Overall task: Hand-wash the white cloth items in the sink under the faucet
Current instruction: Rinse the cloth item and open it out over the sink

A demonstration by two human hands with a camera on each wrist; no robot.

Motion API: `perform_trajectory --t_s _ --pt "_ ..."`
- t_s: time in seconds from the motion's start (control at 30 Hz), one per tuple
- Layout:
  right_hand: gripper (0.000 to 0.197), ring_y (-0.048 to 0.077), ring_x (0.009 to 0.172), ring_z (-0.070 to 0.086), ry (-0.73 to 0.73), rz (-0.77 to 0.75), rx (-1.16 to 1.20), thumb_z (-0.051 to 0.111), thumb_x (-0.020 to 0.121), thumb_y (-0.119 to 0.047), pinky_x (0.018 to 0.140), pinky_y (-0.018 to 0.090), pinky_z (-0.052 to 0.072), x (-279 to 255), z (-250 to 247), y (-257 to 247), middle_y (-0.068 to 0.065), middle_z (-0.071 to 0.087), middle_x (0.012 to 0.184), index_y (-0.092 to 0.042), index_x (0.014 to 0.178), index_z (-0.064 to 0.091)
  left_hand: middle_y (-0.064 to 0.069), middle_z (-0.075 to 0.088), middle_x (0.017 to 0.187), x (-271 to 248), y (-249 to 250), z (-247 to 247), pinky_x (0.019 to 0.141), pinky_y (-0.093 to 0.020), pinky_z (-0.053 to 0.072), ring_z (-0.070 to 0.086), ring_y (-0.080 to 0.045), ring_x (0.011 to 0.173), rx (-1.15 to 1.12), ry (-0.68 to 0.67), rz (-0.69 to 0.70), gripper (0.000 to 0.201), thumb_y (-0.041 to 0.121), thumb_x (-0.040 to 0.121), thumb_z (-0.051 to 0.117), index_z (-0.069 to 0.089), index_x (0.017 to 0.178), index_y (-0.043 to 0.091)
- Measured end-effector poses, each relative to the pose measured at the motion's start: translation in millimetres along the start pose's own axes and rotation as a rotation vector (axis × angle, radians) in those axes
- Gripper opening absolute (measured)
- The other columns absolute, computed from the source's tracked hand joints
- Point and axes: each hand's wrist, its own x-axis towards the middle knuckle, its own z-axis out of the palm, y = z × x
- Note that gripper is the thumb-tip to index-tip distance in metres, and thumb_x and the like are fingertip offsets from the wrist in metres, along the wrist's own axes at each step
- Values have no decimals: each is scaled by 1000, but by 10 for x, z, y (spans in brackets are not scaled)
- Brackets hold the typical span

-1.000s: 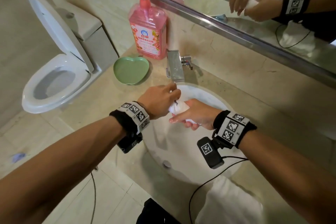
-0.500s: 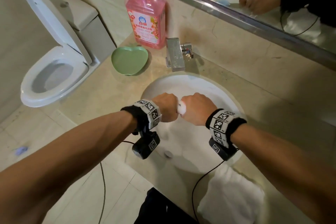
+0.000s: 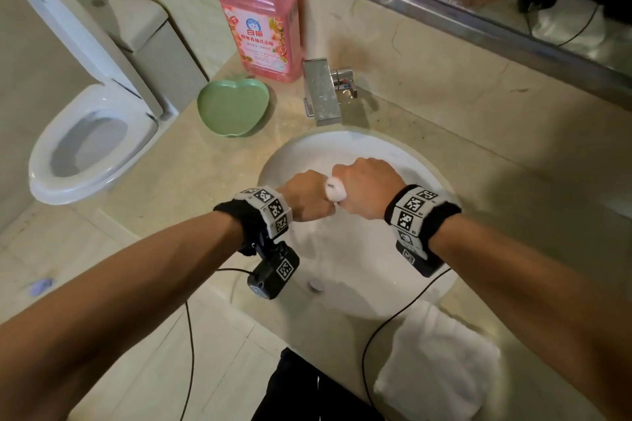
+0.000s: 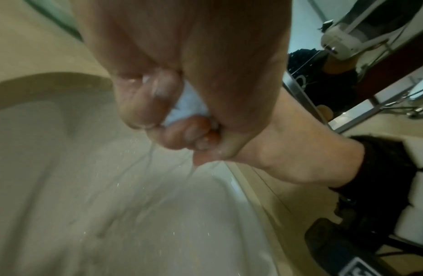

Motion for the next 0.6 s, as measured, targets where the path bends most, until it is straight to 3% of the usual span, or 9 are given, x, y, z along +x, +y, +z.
perform_trajectory --t_s 0.13,0.23,0.33,0.4,0.53,0.6 --pt "48 27 74 53 -22 43 272 72 78 -27 55 34 32 -4 -156 126 -3 51 80 -22 110 37 -1 59 90 -63 54 -371 73 -31 43 56 -18 78 -34 -110 31 30 36 89 64 51 108 17" --pt "48 19 95 50 -6 -3 386 79 77 -34 75 31 38 -28 -313 243 0 49 105 -23 118 55 -11 57 97 -175 71 -627 72 -30 43 53 -21 79 -160 -197 41 31 37 102 44 54 110 9" --pt "44 16 87 54 -22 -41 550 82 79 -36 77 31 40 -66 -481 321 1 56 96 -21 118 69 -9 57 129 -276 15 -774 95 -32 43 56 -24 114 20 -61 107 43 38 100 50 50 136 14" --pt "37 18 86 61 -11 -52 687 78 84 -29 79 34 44 -88 -553 350 4 64 94 -20 119 72 -8 54 131 -292 -26 -782 101 -32 39 52 -25 120 101 99 161 51 39 92 65 50 135 17" --pt "37 0 93 63 -28 -27 877 73 91 -21 85 13 44 -111 -652 377 -7 71 108 -17 127 69 4 49 105 -283 -29 -710 80 -30 40 53 -20 99 145 367 171 59 40 70 85 52 116 23" --pt "32 2 100 67 -36 29 987 70 93 -20 93 15 47 -121 -698 390 -4 73 114 -17 125 70 6 45 101 -301 -33 -685 75 -30 37 53 -22 97 211 394 175 62 38 65 88 48 110 24"
